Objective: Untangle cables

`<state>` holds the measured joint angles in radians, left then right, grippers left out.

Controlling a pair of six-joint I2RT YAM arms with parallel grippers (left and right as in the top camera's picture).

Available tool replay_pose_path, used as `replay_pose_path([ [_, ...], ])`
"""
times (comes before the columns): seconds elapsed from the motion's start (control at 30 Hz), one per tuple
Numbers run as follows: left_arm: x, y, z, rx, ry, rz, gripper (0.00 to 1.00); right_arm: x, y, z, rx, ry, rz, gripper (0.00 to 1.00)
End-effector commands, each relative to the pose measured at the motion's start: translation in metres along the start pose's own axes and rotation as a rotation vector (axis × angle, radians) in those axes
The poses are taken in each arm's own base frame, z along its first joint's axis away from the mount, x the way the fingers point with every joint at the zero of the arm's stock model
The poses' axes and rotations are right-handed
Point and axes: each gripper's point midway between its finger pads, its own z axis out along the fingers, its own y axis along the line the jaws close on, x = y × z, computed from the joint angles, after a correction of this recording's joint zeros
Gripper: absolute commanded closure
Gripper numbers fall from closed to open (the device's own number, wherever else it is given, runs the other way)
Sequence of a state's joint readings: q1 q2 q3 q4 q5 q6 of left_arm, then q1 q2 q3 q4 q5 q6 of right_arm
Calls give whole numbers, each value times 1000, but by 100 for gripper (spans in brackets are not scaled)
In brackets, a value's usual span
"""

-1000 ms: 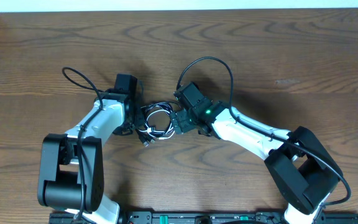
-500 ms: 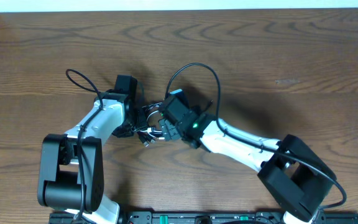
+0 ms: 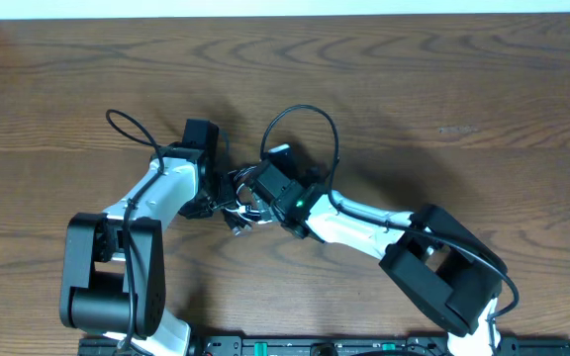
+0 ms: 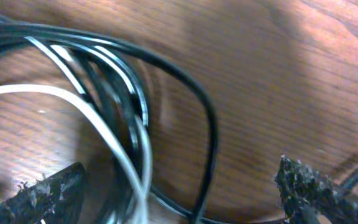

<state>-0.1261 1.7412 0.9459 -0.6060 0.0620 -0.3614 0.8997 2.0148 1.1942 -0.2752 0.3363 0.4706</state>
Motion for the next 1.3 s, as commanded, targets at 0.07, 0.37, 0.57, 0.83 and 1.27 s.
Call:
replay_pose_path([
  [0.07,5,5,6,-27,25,18,34,27,-27,12,68,122,-17,7],
  [0.37,2,14,4,-79,3,19,28,23,-60,-12,113,317,-159,6],
  [0.57,-1,22,1,-128,-19,11,24,26,-89,-13,176,362,-206,2],
  [0.83,-2,11,-4,-66,-21,11,23,9,-73,-3,83,290,-164,1],
  [1.27,-3,11,-4,-65,-22,11,23,2,-49,-5,-45,275,-185,1],
])
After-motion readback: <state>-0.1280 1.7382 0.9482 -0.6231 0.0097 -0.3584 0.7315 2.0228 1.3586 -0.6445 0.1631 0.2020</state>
